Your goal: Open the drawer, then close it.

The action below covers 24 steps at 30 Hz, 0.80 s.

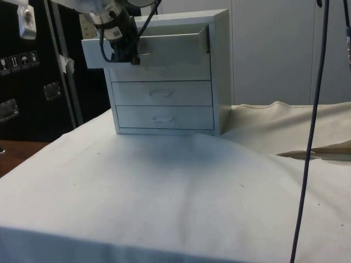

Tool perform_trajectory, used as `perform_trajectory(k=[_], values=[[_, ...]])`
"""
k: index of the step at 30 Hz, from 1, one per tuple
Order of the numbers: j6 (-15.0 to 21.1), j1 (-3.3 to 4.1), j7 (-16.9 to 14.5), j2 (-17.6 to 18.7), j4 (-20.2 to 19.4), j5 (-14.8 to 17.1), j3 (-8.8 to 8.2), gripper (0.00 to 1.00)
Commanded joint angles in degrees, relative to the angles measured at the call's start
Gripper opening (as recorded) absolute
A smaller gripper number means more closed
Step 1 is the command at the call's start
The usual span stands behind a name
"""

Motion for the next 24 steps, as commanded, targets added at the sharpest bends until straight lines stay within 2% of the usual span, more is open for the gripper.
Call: perform_trajectory(k=[1,2,9,10,11,17,19,20,21,24], values=[[-0.17,0.06,0.29,0.11,0.06,0.00,0.29,0.00],[-1.09,0.29,0.74,0.46,0.63,0.23,0.63,0.00],[-3.09,0.52,2.23,1.32,1.95,-0.11,2.18,0.00],[-2.52,0.23,2.01,1.03,1.60,-0.06,2.23,0.00],[-3.38,0.52,2.41,1.38,2.12,-0.17,2.35,0.00],[-5.21,0.86,3.38,2.12,3.38,-0.74,3.38,0.00],[-5.84,0.86,3.67,2.35,3.72,-0.92,3.67,0.00],[-5.21,0.52,3.44,2.18,3.44,-0.74,3.78,0.00],[-6.13,0.92,3.78,2.46,3.95,-1.03,3.84,0.00],[-7.22,0.92,4.35,2.75,4.58,-1.49,4.53,0.00]])
